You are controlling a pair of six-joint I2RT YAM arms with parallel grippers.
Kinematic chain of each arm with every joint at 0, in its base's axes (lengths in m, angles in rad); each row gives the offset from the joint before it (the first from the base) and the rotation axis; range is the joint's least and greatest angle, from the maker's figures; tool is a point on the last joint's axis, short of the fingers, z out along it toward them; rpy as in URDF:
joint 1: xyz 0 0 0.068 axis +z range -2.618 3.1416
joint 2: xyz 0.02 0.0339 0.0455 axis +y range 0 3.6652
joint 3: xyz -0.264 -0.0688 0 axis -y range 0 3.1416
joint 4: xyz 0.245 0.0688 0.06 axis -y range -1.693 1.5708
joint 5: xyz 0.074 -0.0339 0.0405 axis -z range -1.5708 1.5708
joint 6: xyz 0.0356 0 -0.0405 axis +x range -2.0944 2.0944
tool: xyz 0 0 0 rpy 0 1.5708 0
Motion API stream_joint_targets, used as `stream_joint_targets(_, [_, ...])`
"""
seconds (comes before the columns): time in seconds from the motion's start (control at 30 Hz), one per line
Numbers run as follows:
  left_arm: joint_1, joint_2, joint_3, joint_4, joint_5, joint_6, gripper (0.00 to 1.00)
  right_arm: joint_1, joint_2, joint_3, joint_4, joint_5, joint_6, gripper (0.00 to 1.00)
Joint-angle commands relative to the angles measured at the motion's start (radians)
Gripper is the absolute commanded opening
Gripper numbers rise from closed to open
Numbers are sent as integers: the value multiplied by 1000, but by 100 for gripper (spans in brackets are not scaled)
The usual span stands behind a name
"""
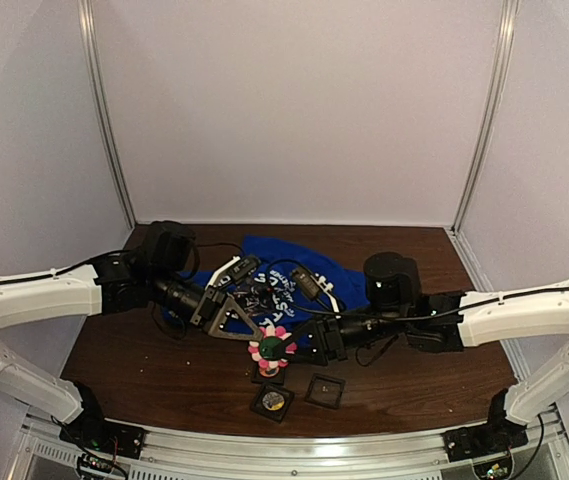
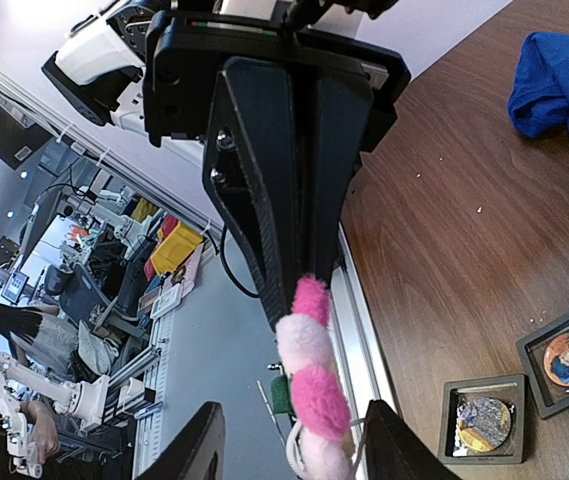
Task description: Remove the brooch from the garment
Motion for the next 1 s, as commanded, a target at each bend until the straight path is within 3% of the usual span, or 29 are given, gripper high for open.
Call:
stream_joint_targets(0.0, [3, 13, 31, 16, 23, 18, 0, 13, 19, 30, 36, -4, 3, 45])
stream_joint_targets(0.7, [3, 12, 32, 19, 28, 11, 0, 15, 42, 27, 82, 0, 28, 24])
stream_joint_targets(0.83, [3, 12, 32, 22, 27, 9, 0, 15, 42, 27, 79, 15, 34, 15])
stream_joint_targets(0.97, [3, 8, 26, 42, 13, -8, 0, 15, 41, 15, 93, 37, 50, 1])
